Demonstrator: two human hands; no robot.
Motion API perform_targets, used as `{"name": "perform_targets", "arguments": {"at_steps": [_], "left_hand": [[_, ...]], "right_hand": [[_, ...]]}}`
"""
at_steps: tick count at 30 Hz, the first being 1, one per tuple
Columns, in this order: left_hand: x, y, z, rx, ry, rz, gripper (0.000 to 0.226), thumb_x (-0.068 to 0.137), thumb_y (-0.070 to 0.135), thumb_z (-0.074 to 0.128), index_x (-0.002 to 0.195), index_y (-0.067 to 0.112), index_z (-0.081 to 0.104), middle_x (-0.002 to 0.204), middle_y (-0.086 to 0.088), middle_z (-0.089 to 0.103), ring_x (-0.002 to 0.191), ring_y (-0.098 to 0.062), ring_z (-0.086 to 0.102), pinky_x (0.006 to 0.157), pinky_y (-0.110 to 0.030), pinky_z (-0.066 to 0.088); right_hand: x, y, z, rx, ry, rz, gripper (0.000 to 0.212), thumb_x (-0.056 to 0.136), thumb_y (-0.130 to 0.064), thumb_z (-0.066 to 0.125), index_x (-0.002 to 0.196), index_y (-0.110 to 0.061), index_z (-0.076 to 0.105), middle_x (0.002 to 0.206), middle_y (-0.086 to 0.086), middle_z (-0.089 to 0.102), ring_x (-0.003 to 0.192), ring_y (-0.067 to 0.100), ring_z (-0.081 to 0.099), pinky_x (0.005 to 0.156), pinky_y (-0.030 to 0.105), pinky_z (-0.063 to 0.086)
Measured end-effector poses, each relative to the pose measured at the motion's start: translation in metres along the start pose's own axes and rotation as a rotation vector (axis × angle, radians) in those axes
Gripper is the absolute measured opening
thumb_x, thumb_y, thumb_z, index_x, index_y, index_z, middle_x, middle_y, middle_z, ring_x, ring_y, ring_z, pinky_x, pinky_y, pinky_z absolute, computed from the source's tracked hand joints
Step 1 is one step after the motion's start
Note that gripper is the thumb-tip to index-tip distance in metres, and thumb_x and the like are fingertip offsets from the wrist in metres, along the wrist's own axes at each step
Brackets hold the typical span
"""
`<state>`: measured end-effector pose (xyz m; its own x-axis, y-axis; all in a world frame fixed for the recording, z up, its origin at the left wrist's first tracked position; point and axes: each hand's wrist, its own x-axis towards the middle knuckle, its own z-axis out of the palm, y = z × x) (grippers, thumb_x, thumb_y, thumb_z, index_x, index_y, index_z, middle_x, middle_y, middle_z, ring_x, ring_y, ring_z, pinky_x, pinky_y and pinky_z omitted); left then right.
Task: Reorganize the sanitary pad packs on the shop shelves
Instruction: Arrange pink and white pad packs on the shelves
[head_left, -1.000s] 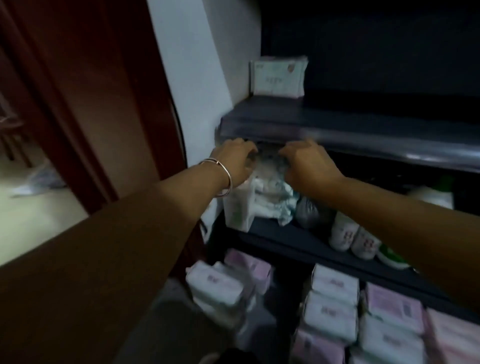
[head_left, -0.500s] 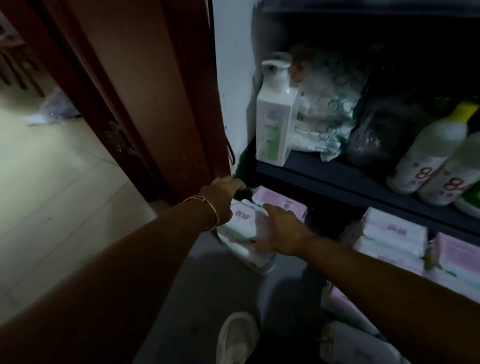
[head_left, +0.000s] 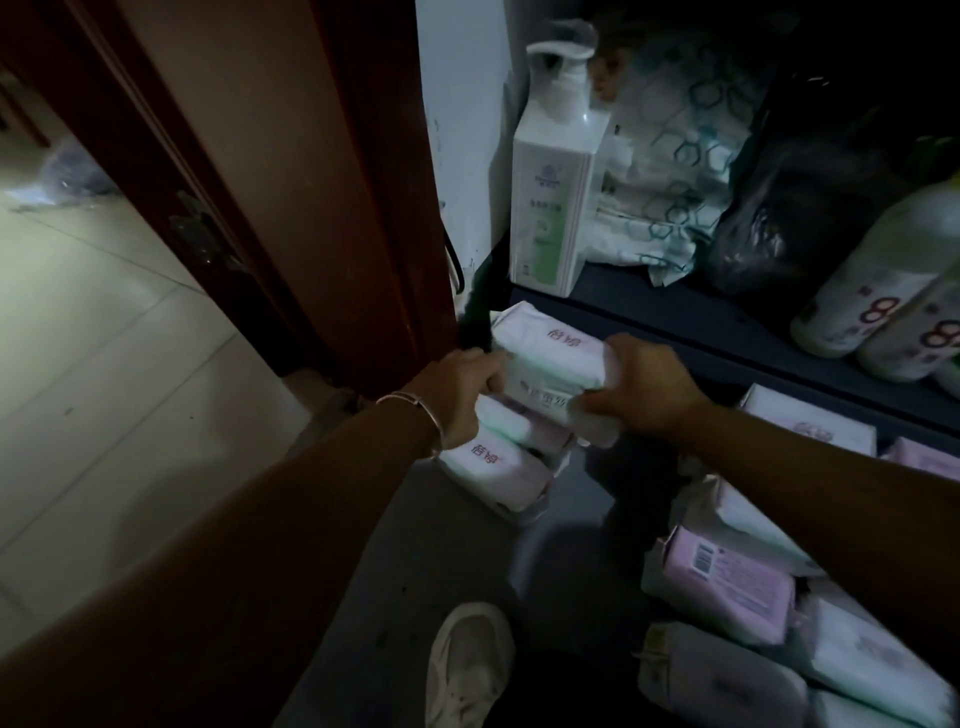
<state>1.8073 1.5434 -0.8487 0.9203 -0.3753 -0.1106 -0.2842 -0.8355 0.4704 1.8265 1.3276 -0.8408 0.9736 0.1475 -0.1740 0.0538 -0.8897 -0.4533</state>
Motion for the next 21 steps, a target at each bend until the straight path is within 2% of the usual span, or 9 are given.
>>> {"name": "perform_targets", "arguments": {"at_steps": [3, 5, 10, 15, 17, 19, 21], "left_hand": [[-0.001, -0.001, 0.019, 0.289, -0.245, -0.059, 0.058, 0.078, -0.003, 0.056, 0.131, 0.015, 0.045, 0.136, -0.004, 0.041, 0.127, -0.025, 0.038, 0.102, -0.033, 0.036], [0.004, -0.006, 0.036, 0.418, -0.337, -0.071, 0.064, 0.083, 0.005, 0.058, 0.141, 0.022, 0.033, 0.145, 0.0, 0.031, 0.135, -0.021, 0.028, 0.107, -0.033, 0.03], [0.016, -0.019, 0.065, 0.595, -0.381, -0.041, 0.051, 0.091, 0.012, 0.049, 0.139, 0.017, 0.033, 0.142, -0.008, 0.032, 0.134, -0.025, 0.027, 0.109, -0.038, 0.025], [0.025, -0.017, 0.079, 0.727, -0.37, 0.004, 0.042, 0.093, 0.009, 0.04, 0.135, 0.01, 0.034, 0.142, -0.014, 0.03, 0.133, -0.026, 0.028, 0.107, -0.037, 0.023], [0.027, -0.016, 0.083, 0.779, -0.376, 0.031, 0.041, 0.095, 0.015, 0.029, 0.134, 0.01, 0.037, 0.143, -0.015, 0.029, 0.133, -0.028, 0.028, 0.107, -0.039, 0.024], [0.03, -0.015, 0.081, 0.809, -0.416, 0.047, 0.048, 0.092, 0.023, 0.019, 0.134, 0.013, 0.039, 0.144, -0.015, 0.029, 0.134, -0.029, 0.027, 0.108, -0.04, 0.023], [0.035, -0.014, 0.072, 0.805, -0.513, 0.065, 0.049, 0.089, 0.022, 0.047, 0.137, 0.015, 0.038, 0.145, -0.012, 0.029, 0.135, -0.029, 0.026, 0.111, -0.04, 0.02]], "right_hand": [[0.003, 0.012, -0.004, 0.029, -0.02, 0.058, 0.069, 0.067, -0.036, 0.081, 0.124, -0.01, 0.05, 0.121, 0.013, 0.058, 0.107, 0.028, 0.056, 0.086, 0.033, 0.047], [0.006, 0.019, -0.002, 0.055, -0.04, 0.071, 0.07, 0.066, -0.036, 0.082, 0.122, -0.01, 0.051, 0.12, 0.013, 0.058, 0.106, 0.028, 0.056, 0.086, 0.032, 0.047], [0.021, 0.031, 0.004, 0.088, -0.082, 0.081, 0.068, 0.067, -0.037, 0.082, 0.121, -0.01, 0.05, 0.12, 0.011, 0.057, 0.105, 0.025, 0.056, 0.084, 0.029, 0.047], [0.031, 0.041, 0.009, 0.131, -0.107, 0.077, 0.07, 0.069, -0.036, 0.081, 0.124, -0.009, 0.047, 0.121, 0.01, 0.055, 0.104, 0.021, 0.054, 0.079, 0.024, 0.042], [0.033, 0.043, 0.01, 0.151, -0.109, 0.072, 0.069, 0.069, -0.036, 0.081, 0.124, -0.01, 0.047, 0.121, 0.009, 0.055, 0.101, 0.019, 0.053, 0.078, 0.023, 0.041], [0.035, 0.044, 0.01, 0.159, -0.111, 0.061, 0.067, 0.07, -0.035, 0.081, 0.122, -0.01, 0.048, 0.12, 0.008, 0.056, 0.097, 0.016, 0.051, 0.078, 0.023, 0.041], [0.037, 0.044, 0.007, 0.174, -0.113, 0.045, 0.064, 0.07, -0.032, 0.081, 0.121, -0.01, 0.049, 0.119, 0.008, 0.057, 0.095, 0.014, 0.049, 0.076, 0.022, 0.039]]}}
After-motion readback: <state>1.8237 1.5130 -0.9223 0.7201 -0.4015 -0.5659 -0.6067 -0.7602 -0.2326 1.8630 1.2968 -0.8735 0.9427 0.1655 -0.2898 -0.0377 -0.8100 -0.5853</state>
